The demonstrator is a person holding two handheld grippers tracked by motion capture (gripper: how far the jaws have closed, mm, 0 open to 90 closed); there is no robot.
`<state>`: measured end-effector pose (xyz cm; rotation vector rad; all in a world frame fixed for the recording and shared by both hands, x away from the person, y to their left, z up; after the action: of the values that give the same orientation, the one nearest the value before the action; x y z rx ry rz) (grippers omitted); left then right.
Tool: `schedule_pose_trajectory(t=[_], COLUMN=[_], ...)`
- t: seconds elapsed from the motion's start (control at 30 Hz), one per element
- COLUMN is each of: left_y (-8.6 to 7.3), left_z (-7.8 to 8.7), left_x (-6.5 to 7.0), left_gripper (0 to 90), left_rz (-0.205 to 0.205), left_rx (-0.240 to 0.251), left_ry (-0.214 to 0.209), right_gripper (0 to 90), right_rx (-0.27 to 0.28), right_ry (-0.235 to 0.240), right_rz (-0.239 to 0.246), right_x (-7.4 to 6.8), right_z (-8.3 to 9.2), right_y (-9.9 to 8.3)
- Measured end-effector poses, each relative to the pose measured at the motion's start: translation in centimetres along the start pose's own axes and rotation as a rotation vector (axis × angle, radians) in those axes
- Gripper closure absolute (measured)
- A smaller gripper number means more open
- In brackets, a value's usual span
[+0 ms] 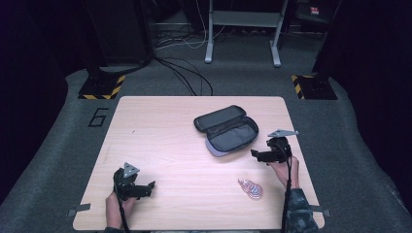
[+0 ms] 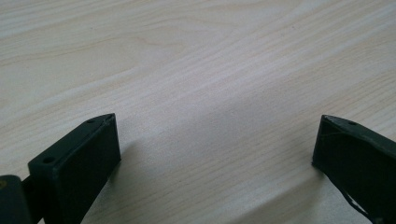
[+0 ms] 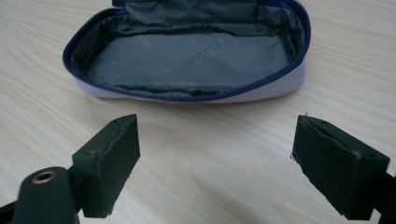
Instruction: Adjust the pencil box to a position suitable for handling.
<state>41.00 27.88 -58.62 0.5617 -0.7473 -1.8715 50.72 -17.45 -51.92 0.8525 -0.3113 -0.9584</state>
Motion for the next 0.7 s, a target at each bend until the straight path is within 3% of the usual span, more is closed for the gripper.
schedule_pose_trajectory(t=[0.3, 0.7], left_y=[0.0, 0.0], left_z=[0.0, 0.0], left_x=[0.0, 0.0], left_gripper=[0.8, 0.8], left_rz=[0.000, 0.000], left_rx=[0.000, 0.000], left_ry=[-0.001, 0.000], right_gripper=[14.8, 18.1], right_rx=[-0.005, -0.022], right_ry=[-0.008, -0.020], right_rz=[0.006, -0.025], right_x=[0.9, 2.6], right_z=[-1.3, -3.1], right_y=[1.5, 2.7])
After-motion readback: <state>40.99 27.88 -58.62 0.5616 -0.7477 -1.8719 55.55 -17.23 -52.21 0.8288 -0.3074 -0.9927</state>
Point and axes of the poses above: each handheld gripper's, and its own axes: z roughly backward along the jaws, y roughly out of its top, x roughly to its right, the point moved 8 cm from there along -z, roughly forward along the jaws, and after that the axes turned 3 degrees about y, right-handed, at the moved point
